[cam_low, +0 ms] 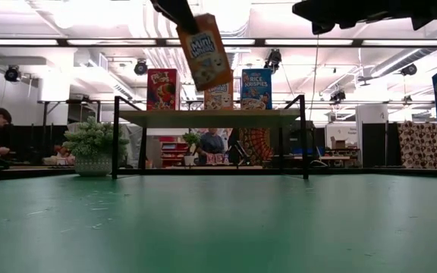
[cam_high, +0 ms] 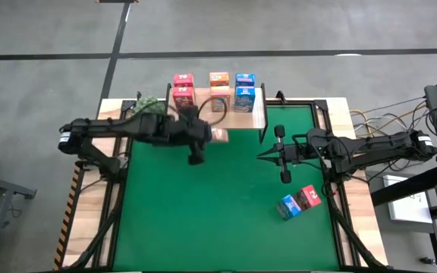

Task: Stack cereal on shelf
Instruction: Put the orange cereal box on the shelf aligned with the other orange cereal boxes

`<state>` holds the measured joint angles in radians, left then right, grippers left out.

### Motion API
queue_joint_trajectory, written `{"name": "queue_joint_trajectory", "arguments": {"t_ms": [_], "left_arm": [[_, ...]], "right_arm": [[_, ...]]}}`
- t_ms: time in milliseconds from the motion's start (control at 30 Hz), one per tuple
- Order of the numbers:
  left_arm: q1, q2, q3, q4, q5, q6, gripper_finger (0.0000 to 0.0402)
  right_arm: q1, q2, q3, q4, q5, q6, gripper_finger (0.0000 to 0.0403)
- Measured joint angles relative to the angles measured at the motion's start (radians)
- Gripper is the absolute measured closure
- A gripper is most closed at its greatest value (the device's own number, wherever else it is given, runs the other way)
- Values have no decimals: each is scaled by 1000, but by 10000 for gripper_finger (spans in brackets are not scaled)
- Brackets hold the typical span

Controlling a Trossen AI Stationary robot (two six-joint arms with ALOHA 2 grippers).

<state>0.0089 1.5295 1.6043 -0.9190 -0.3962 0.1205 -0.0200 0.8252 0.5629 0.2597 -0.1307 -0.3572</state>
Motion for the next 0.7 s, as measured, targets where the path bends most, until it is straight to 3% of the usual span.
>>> {"name": "queue_joint_trajectory", "arguments": {"t_ms": [400, 700], "left_arm": [[187, 11, -1, 117, 109, 53, 262], [223, 68, -2, 121, 174, 78, 261]], "right_arm": [[0, 0, 0, -1, 0, 9, 390], [0, 0, 0, -3, 0, 9, 390]]}}
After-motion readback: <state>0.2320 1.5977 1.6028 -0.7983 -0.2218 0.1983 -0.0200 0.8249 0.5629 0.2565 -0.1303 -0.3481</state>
